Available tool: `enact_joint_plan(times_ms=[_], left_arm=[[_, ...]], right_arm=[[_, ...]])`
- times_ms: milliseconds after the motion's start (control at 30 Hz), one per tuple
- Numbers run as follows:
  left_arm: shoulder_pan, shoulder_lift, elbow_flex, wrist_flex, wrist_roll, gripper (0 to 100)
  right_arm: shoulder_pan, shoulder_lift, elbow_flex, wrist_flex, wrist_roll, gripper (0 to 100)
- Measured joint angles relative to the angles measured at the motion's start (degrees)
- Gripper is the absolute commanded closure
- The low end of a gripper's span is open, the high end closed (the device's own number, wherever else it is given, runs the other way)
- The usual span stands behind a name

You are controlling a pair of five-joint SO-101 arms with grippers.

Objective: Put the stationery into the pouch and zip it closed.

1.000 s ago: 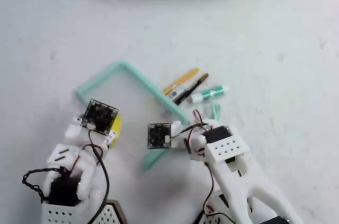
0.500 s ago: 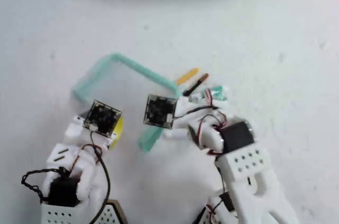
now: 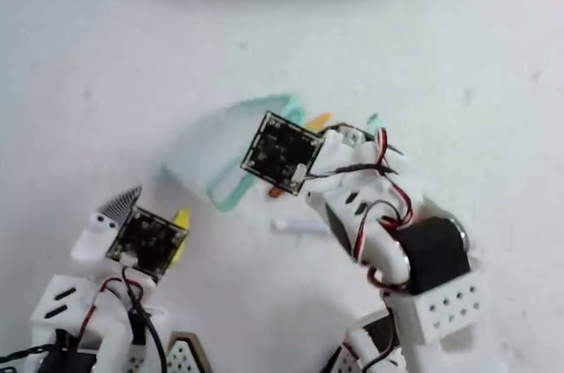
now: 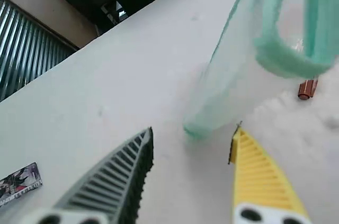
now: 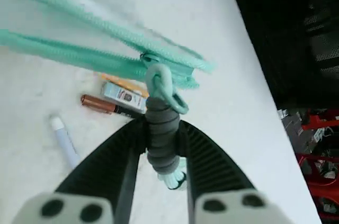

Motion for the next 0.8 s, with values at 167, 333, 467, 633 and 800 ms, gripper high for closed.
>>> enact_joint_plan(times_ms=[167,333,467,633,800], left_arm=[[1.6,0.0,0.0,0.1,2.0,74],[6.7,-0.1,0.7,-3.4,2.2,71],[6.9,-0.1,6.9,-13.4,3.0,69],[6.9,0.3,11.7,-21.8,7.0,69],[7.5,0.1,14.8,-28.0,7.4,69]], right_arm=[[-0.4,4.1,-5.0,1.1,-1.8,98.1],[-0.4,9.4,-11.2,4.7,-2.2,98.1],[-0.4,12.2,-15.6,8.2,-2.2,98.1],[-0.4,12.7,-17.5,9.9,-2.2,98.1],[-0.4,13.1,-17.5,9.9,-2.2,98.1]])
